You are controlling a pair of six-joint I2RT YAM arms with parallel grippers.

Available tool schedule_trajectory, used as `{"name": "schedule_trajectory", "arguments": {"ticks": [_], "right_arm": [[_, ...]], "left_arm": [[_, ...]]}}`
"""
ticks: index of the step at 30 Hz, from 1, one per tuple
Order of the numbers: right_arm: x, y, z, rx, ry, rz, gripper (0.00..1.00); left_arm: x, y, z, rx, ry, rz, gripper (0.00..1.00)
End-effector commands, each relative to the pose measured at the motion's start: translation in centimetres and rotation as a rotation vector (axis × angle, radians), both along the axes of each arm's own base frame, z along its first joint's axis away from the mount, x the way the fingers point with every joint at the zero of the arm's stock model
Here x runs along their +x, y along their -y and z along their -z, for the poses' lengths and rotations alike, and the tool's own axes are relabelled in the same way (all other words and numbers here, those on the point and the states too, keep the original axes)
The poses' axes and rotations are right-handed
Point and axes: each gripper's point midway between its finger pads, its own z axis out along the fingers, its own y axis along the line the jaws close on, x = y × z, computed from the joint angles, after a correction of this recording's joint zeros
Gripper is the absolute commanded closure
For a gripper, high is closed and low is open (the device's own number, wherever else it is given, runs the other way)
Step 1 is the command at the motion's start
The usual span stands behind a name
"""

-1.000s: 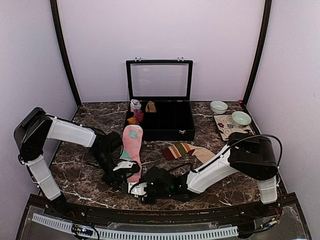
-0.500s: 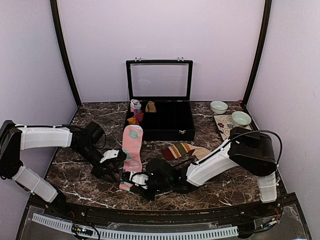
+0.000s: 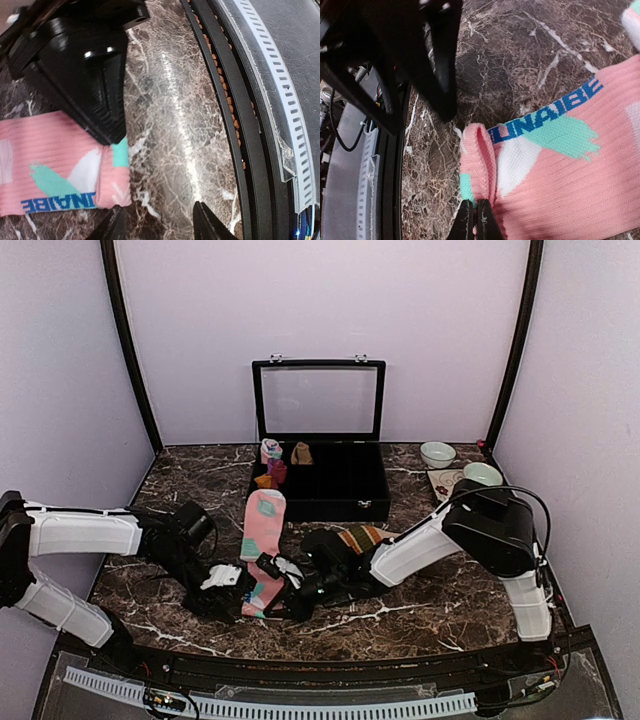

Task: Roll the socks
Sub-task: Roll the sock at the center of the board.

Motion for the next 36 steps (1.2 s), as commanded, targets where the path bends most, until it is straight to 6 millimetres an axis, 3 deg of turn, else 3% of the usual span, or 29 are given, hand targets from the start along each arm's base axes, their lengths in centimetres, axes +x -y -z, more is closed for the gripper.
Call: {"name": "schedule_trajectory", "arguments": {"ticks": [1,12,21,27,32,36], "right_arm": [[-1.3,6.1,8.5,-0.35,-0.283,0.111,1.0],[-0.9,6.3,8.8,-0.379,-0.396,0.164,1.0],[0.4,4.8,8.1,-0.363,-0.394,0.202,1.0],[0.4,4.9,8.6,-0.367,-0.412,0.227,1.0],[0.3,5.0,8.6,-0.361,-0.424,0.239,1.0],[0.3,5.3,8.8,-0.373,-0.428,0.25,1.0]], "left_arm": [[0.5,1.6,0.5,0.012,0.072,0.032,0.54],[3.7,3.6,1.5,0.063,0.209,0.014,0.58],[1.8,2.8,2.2,0.069,0.143,0.029,0.66],[1.3,2.7,2.4,0.066,0.116,0.017,0.72],[1.7,2.6,2.6,0.066,0.141,0.001,0.67],[2.4,3.4,1.1,0.027,0.166,-0.01,0.59]]}}
